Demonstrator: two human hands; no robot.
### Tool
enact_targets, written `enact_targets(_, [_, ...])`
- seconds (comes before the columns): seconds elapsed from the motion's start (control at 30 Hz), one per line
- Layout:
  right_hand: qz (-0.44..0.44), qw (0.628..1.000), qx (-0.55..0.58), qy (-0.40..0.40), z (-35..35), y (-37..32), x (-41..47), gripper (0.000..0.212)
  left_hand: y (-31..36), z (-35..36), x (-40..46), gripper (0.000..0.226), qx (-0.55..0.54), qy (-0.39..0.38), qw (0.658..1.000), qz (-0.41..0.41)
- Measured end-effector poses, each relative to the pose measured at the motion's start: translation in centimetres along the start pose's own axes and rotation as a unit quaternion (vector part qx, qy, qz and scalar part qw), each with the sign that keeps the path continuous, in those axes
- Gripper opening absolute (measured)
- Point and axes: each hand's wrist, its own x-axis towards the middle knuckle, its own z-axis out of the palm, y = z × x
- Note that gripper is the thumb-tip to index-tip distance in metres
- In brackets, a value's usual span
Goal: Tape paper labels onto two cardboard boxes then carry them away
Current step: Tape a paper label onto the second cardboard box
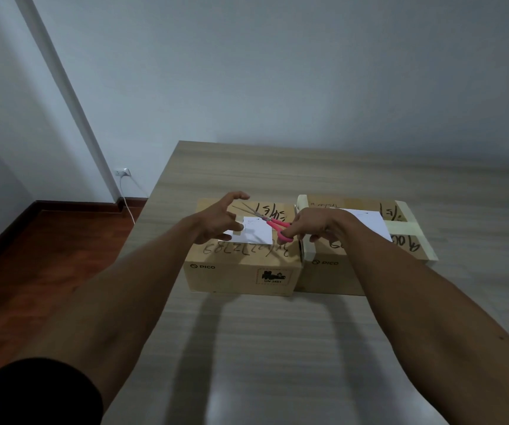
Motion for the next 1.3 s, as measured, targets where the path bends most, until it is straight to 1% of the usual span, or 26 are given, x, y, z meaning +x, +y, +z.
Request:
enact_targets(0.13, [0.007, 1.0, 0.012, 0.001, 0.1, 0.4, 0.5, 0.052, 0.4, 0.2, -0.1, 0.075, 0.012, -0.021, 1.0, 0.006])
enact_targets(0.3, [0.006, 1.0, 0.029, 0.002, 0.2, 1.1, 0.9, 0.051, 0.5, 0.3, 0.1, 0.071, 0.029, -0.035, 0.999, 0.016])
enact_targets(0.43, [0.001, 1.0, 0.03, 0.002, 0.1, 1.0, 1.0, 0.047, 0.3, 0.3, 0.4, 0.069, 0.038, -0.032, 0.998, 0.026])
enact_targets(0.57, [0.002, 1.0, 0.029, 0.002, 0.0, 1.2, 1.1, 0.051, 0.1, 0.6, 0.6, 0.063, 0.057, -0.025, 0.997, 0.04])
enact_targets(0.67, [0.0, 0.999, 0.033, 0.0, 0.0, 1.1, 1.2, 0.054, -0.1, 0.7, 0.7, 0.059, 0.052, -0.011, 0.997, 0.051])
enact_targets(0.77, [-0.003, 1.0, 0.031, 0.003, 0.1, 1.0, 1.1, 0.056, -0.3, 0.7, 0.9, 0.06, 0.047, -0.012, 0.997, 0.055])
enact_targets(0.93, [-0.011, 1.0, 0.013, 0.011, 0.2, 0.9, 0.9, 0.051, -0.6, 0.6, 0.9, 0.057, 0.047, -0.015, 0.998, 0.049])
enact_targets(1.03, [-0.015, 1.0, -0.006, 0.018, 0.1, 0.8, 0.7, 0.044, -0.6, 0.5, 0.9, 0.054, 0.053, -0.018, 0.997, 0.045])
enact_targets(1.23, [-0.023, 0.999, -0.021, -0.001, 0.7, 0.3, 0.7, 0.039, -1.1, 0.3, 1.0, 0.053, 0.06, -0.016, 0.997, 0.034])
enact_targets(1.3, [-0.018, 1.0, -0.023, 0.004, 1.1, 0.1, 0.8, 0.04, -1.3, 0.3, 1.0, 0.055, 0.058, -0.014, 0.998, 0.032])
